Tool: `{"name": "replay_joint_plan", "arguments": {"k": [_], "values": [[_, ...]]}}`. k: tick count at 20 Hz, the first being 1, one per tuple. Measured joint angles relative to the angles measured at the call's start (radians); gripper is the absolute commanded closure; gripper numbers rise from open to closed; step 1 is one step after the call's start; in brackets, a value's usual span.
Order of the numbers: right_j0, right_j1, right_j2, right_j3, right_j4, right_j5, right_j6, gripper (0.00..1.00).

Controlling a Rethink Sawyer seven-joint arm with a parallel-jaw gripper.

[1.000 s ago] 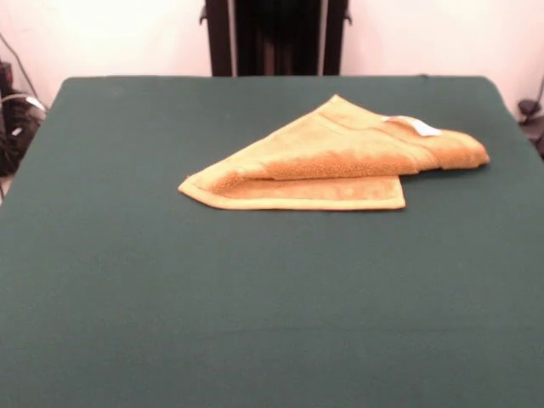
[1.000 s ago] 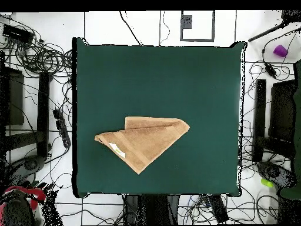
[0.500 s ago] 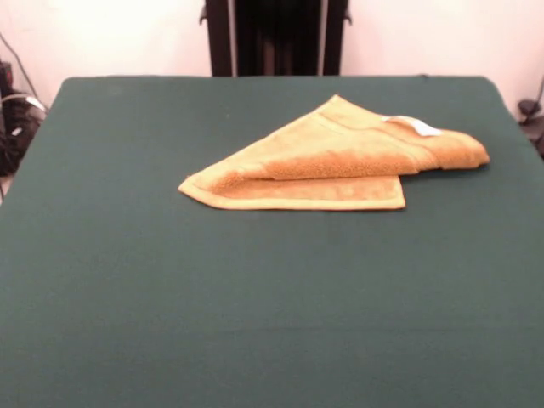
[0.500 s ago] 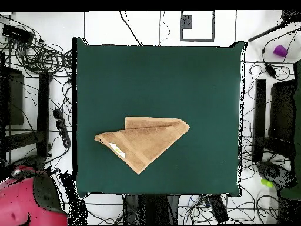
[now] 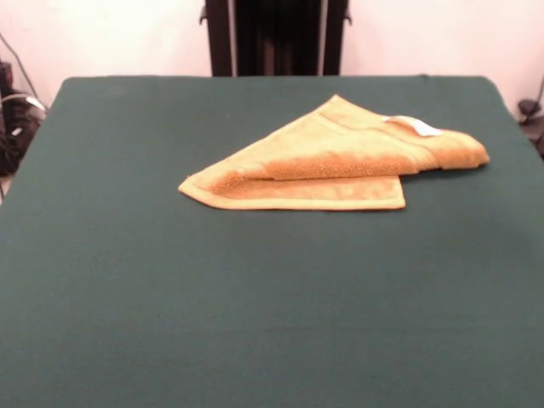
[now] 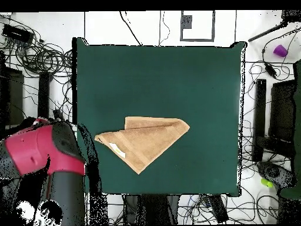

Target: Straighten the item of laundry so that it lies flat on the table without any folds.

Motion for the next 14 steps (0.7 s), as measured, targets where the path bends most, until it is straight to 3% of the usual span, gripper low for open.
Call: {"name": "replay_joint_plan", "arguments": {"k": [7, 10, 14], "values": [[0.054, 0.257, -0.056, -0.131, 0.007, -0.309, 0.009, 0.0], [0.052, 0.308, -0.056, -0.14, 0.008, -0.352, 0.009, 0.0], [0.022, 0.362, -0.051, -0.157, 0.0, -0.32, 0.009, 0.0]]}}
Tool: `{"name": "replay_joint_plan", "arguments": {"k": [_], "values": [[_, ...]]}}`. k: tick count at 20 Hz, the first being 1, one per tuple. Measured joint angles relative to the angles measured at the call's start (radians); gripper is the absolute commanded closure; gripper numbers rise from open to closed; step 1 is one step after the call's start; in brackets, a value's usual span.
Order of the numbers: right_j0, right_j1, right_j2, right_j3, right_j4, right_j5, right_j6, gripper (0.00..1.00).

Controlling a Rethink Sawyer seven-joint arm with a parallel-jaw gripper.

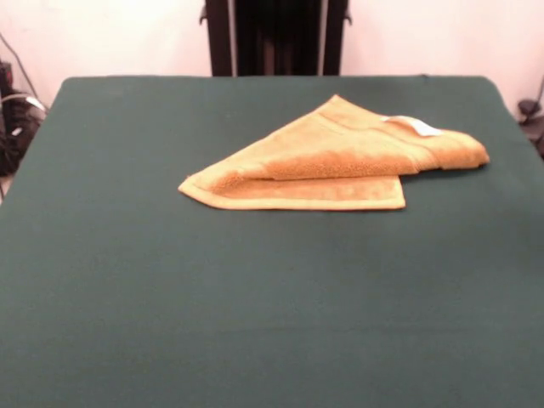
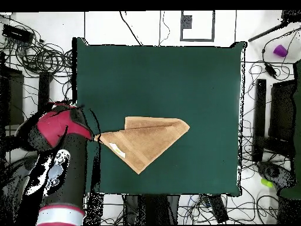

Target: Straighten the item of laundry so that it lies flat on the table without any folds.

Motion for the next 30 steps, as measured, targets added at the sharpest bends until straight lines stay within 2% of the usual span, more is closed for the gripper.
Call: {"name": "replay_joint_plan", "arguments": {"k": [7, 9, 10, 14, 17, 19, 22, 25, 27, 30], "values": [[-0.145, 0.106, 0.079, -0.142, -0.011, 0.186, -0.001, 0.0], [-0.186, 0.149, 0.111, -0.207, -0.011, 0.241, -0.001, 0.0], [-0.219, 0.2, 0.138, -0.285, -0.011, 0.314, -0.001, 0.0], [-0.256, 0.305, 0.18, -0.446, -0.011, 0.45, -0.001, 0.0], [-0.272, 0.34, 0.204, -0.544, -0.012, 0.531, -0.001, 0.0], [-0.281, 0.352, 0.231, -0.571, -0.014, 0.522, -0.001, 0.0], [-0.286, 0.342, 0.242, -0.551, -0.02, 0.48, -0.001, 0.0], [-0.288, 0.314, 0.242, -0.502, -0.034, 0.414, -0.001, 0.0], [-0.287, 0.272, 0.242, -0.435, -0.054, 0.302, -0.001, 0.0], [-0.286, 0.238, 0.242, -0.387, -0.068, 0.217, -0.001, 0.0]]}}
